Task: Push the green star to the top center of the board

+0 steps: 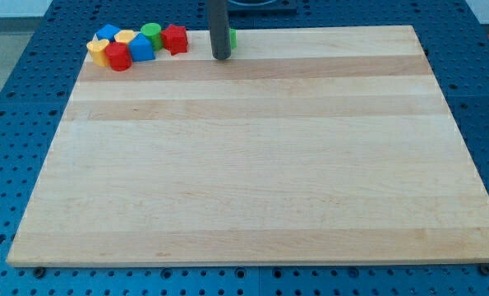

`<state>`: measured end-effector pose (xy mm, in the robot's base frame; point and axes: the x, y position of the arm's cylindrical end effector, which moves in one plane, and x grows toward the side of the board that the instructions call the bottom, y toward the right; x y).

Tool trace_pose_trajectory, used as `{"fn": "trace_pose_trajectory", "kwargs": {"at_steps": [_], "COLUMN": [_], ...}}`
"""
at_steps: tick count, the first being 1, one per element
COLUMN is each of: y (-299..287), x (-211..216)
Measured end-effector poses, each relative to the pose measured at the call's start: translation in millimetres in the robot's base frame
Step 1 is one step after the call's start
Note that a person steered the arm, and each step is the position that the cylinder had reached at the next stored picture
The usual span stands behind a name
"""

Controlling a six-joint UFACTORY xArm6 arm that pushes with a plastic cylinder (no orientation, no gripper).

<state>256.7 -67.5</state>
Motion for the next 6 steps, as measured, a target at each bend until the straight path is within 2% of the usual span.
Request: {"fn": "trace_pose_trajectory", "kwargs": {"at_steps": [1,2,5,6], "y": [-39,-50,-31,5], "x": [0,0,-19,-17]}}
